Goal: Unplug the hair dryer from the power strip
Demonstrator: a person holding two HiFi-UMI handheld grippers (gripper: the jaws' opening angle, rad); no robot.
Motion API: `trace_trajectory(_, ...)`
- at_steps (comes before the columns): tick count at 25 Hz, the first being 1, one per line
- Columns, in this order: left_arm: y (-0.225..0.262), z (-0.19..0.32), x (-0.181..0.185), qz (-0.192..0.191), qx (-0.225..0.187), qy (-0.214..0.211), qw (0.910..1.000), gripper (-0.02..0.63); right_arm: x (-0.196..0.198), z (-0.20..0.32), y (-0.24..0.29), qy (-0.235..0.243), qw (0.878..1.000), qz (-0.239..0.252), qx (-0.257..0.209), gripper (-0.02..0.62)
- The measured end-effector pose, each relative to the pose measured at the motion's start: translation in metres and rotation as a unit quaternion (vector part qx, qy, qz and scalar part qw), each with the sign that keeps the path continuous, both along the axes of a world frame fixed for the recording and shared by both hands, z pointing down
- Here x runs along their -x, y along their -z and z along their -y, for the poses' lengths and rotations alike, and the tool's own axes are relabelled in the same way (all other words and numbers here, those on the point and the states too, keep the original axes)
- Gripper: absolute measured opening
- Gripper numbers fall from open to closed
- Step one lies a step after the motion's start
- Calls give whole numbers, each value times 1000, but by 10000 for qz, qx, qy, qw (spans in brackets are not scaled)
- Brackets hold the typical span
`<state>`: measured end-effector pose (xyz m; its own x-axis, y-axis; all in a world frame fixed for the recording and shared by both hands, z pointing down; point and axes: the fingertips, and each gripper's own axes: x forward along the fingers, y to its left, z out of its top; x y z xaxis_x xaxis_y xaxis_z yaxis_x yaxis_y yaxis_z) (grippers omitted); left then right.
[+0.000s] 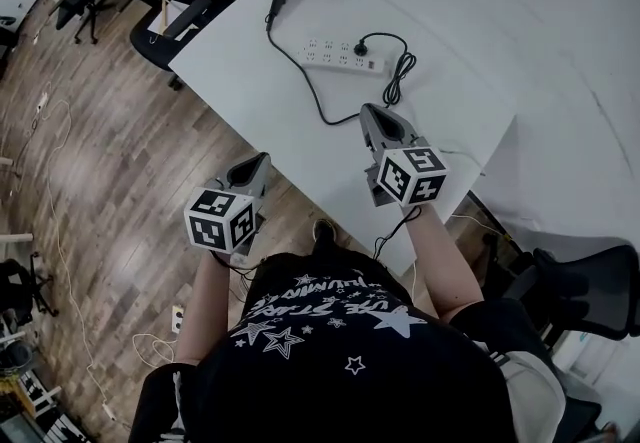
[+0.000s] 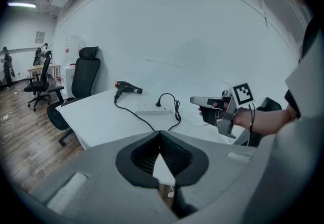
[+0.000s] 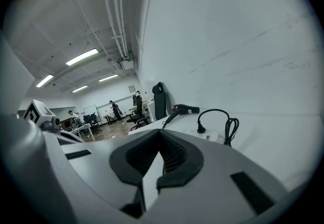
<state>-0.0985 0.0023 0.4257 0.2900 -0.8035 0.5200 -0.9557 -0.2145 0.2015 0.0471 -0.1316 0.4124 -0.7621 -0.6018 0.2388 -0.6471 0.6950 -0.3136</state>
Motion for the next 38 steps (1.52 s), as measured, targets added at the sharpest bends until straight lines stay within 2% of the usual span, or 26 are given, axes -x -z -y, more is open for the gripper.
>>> trace_trajectory(11,-4,12,-10,67,105,-89,9999,8,-13,10,-9,-152,9998,87,75,9)
trace_trajectory(22,-4,74,-14,107,78,-731,9972,8,-63,26,-21,-1042,9941,-6,293,9)
trace_trajectory(29,-18,115,3,-43,245,-1170,9928,8,-47,45,-28,-1426,9888,-301,307,9)
trace_trajectory(38,-26,175,27,-179,308,-1713,9846,8,-30,80,-30,-2066,9768,-399,408,9)
